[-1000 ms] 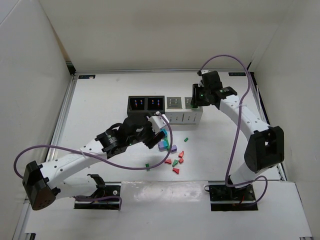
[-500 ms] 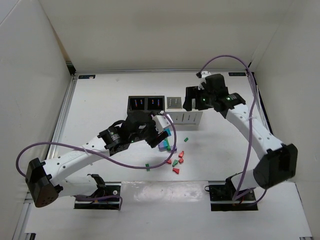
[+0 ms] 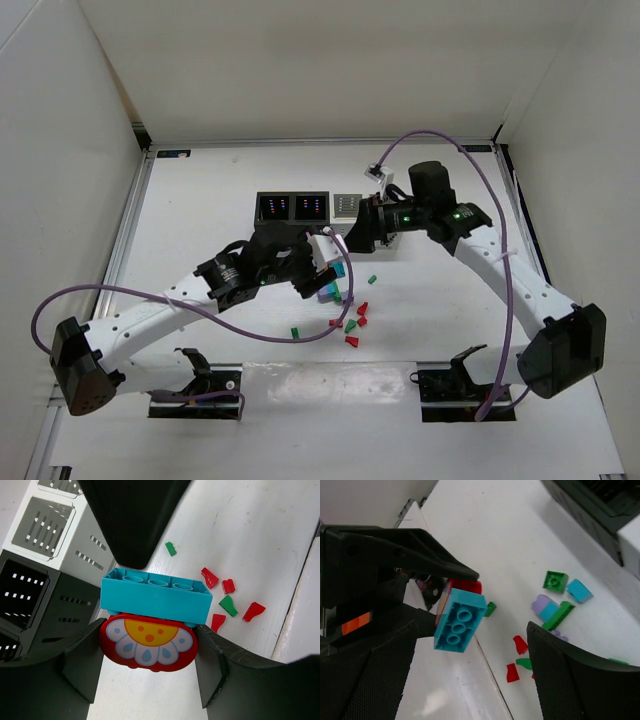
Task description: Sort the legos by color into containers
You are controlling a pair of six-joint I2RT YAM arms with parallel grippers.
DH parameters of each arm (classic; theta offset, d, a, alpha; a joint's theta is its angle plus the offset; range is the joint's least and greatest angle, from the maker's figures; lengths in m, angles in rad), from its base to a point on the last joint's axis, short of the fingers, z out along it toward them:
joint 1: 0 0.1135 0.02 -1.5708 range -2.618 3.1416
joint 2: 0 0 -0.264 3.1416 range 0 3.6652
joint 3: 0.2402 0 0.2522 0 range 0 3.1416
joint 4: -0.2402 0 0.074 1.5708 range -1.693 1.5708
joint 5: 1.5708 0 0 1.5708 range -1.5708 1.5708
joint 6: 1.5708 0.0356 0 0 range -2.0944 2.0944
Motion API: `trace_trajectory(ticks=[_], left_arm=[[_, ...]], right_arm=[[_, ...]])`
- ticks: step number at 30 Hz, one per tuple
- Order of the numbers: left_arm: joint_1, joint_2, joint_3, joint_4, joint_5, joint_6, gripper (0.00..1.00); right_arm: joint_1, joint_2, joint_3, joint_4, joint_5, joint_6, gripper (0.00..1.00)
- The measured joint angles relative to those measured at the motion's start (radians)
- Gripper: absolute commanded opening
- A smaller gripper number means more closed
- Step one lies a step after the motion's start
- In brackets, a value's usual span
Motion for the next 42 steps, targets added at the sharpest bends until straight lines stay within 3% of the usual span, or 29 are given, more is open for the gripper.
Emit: trace_trajectory(ticks=[6, 13, 14, 15, 16, 20, 23, 28, 36, 42], left_arm=[[0.0, -0.011, 0.0, 0.004, 0.012, 0.005, 0.48], [0.001, -0.035, 0.0, 0.005, 0.016, 0.005, 0.48], [0.002, -0.035, 0.0, 0.005, 0.016, 0.006, 0.48], [0.003, -0.035, 0.0, 0.005, 0.016, 0.007, 0.48], [0.004, -0.035, 0.0, 0.005, 0.014, 0.007, 0.48], [0.005, -0.035, 0.0, 0.009, 0.002, 0.019, 0.48], [0.005, -0.035, 0.0, 0.009, 0.0, 0.019, 0.48], [0.003, -0.035, -0.007, 0.042, -0.016, 0.006, 0.48], [0.005, -0.075, -0.057, 0.045, -0.088, -0.051, 0.47], [0.021, -0.053, -0.057, 0.051, -0.133, -0.082, 0.47]], right_arm=[[0.069, 0.037, 0.002, 0.025, -0.016, 0.018, 0.9], [0.1, 0.091, 0.016, 0.024, 0.001, 0.033, 0.67], [0.103, 0.093, 0.02, 0.024, -0.003, 0.035, 0.63], [0.106, 0.093, 0.023, 0.025, -0.003, 0.035, 0.44], [0.109, 0.092, 0.026, 0.027, -0.012, 0.039, 0.35], [0.113, 0.092, 0.039, 0.025, -0.01, 0.082, 0.2], [0.108, 0.092, 0.039, 0.026, -0.014, 0.081, 0.0], [0.067, 0.088, 0.039, 0.024, -0.049, 0.082, 0.0], [-0.128, 0.072, 0.038, 0.025, -0.018, 0.065, 0.0], [-0.075, 0.134, 0.119, 0.017, 0.19, 0.008, 0.0]])
